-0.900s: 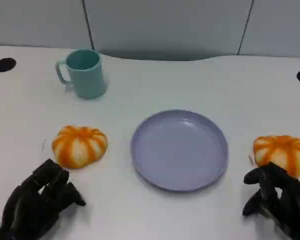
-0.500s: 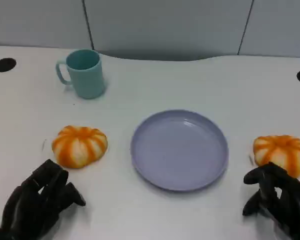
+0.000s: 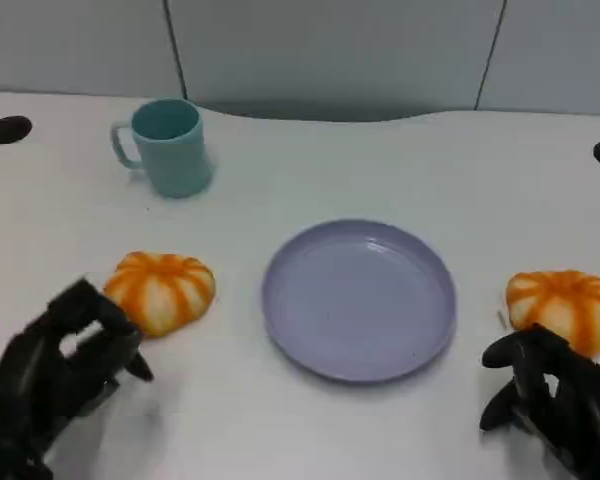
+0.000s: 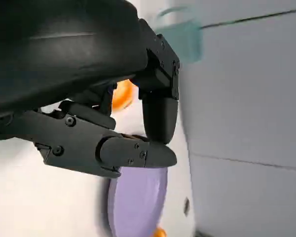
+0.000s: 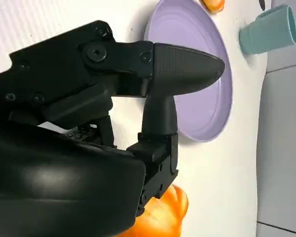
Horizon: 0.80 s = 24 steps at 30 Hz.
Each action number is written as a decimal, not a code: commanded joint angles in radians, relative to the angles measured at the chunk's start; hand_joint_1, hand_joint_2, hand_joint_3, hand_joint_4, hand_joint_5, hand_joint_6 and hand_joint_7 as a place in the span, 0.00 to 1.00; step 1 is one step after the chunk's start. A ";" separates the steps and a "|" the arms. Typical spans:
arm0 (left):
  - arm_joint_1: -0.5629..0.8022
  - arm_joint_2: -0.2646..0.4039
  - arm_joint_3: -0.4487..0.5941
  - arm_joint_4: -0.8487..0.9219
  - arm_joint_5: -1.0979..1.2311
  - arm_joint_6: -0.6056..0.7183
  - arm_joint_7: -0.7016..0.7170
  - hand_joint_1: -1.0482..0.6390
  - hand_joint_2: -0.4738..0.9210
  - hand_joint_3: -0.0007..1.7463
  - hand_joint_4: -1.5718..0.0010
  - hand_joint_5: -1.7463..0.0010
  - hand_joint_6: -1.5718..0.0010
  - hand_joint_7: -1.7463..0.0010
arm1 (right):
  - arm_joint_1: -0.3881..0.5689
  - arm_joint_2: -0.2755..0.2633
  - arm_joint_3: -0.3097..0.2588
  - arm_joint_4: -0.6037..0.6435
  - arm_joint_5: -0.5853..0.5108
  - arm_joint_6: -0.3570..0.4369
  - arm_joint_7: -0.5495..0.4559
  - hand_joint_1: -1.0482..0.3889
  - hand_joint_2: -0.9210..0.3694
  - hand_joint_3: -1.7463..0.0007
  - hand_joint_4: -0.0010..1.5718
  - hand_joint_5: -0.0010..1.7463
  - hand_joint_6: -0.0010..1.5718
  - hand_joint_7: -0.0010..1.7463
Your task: Grasp the bread from the table and place it into the plate.
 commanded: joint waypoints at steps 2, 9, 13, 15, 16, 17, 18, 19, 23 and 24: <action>-0.087 0.150 -0.065 -0.089 0.642 -0.354 0.439 0.31 1.00 0.12 0.60 0.00 0.66 0.09 | -0.006 0.004 0.004 0.009 -0.009 0.007 -0.022 0.52 0.00 0.65 0.35 1.00 0.24 0.96; -0.236 0.326 -0.235 -0.127 1.008 -0.215 0.505 0.24 1.00 0.07 0.71 0.28 0.63 0.57 | 0.001 0.009 0.011 0.004 -0.015 0.003 -0.027 0.51 0.00 0.66 0.34 1.00 0.24 0.95; -0.357 0.383 -0.353 -0.048 1.066 -0.065 0.345 0.17 1.00 0.05 0.90 0.72 0.76 0.91 | 0.005 0.010 0.010 0.001 -0.007 0.001 -0.023 0.51 0.00 0.66 0.34 1.00 0.24 0.95; -0.438 0.389 -0.419 0.075 1.080 -0.008 0.309 0.14 1.00 0.05 0.95 0.85 0.82 0.98 | 0.005 0.009 0.011 -0.002 -0.008 0.007 -0.024 0.51 0.00 0.65 0.33 1.00 0.24 0.94; -0.480 0.387 -0.450 0.148 1.086 0.013 0.306 0.10 1.00 0.05 0.98 0.94 0.89 0.99 | 0.005 0.008 0.012 -0.004 -0.010 0.011 -0.026 0.52 0.00 0.65 0.33 1.00 0.24 0.94; -0.529 0.379 -0.481 0.233 1.084 0.033 0.289 0.09 1.00 0.05 0.99 0.97 0.92 0.99 | 0.006 0.008 0.012 -0.007 -0.011 0.015 -0.028 0.52 0.00 0.65 0.33 1.00 0.24 0.94; -0.564 0.375 -0.505 0.293 1.078 0.045 0.281 0.08 1.00 0.05 0.99 0.98 0.95 1.00 | 0.007 0.008 0.013 -0.009 -0.011 0.017 -0.029 0.52 0.00 0.66 0.33 1.00 0.24 0.94; -0.583 0.375 -0.523 0.325 1.068 0.050 0.281 0.07 1.00 0.04 1.00 0.99 0.97 1.00 | 0.007 0.008 0.013 -0.010 -0.011 0.018 -0.029 0.51 0.00 0.66 0.33 1.00 0.24 0.94; -0.711 0.320 -0.633 0.561 1.076 0.120 0.273 0.10 0.98 0.02 1.00 1.00 0.97 1.00 | 0.010 0.008 0.007 -0.002 0.001 -0.002 -0.016 0.51 0.00 0.65 0.34 1.00 0.24 0.94; -0.732 0.308 -0.654 0.601 1.072 0.134 0.273 0.12 0.97 0.02 1.00 1.00 0.97 1.00 | 0.010 0.008 0.005 0.002 0.003 -0.008 -0.013 0.51 0.00 0.65 0.35 1.00 0.25 0.95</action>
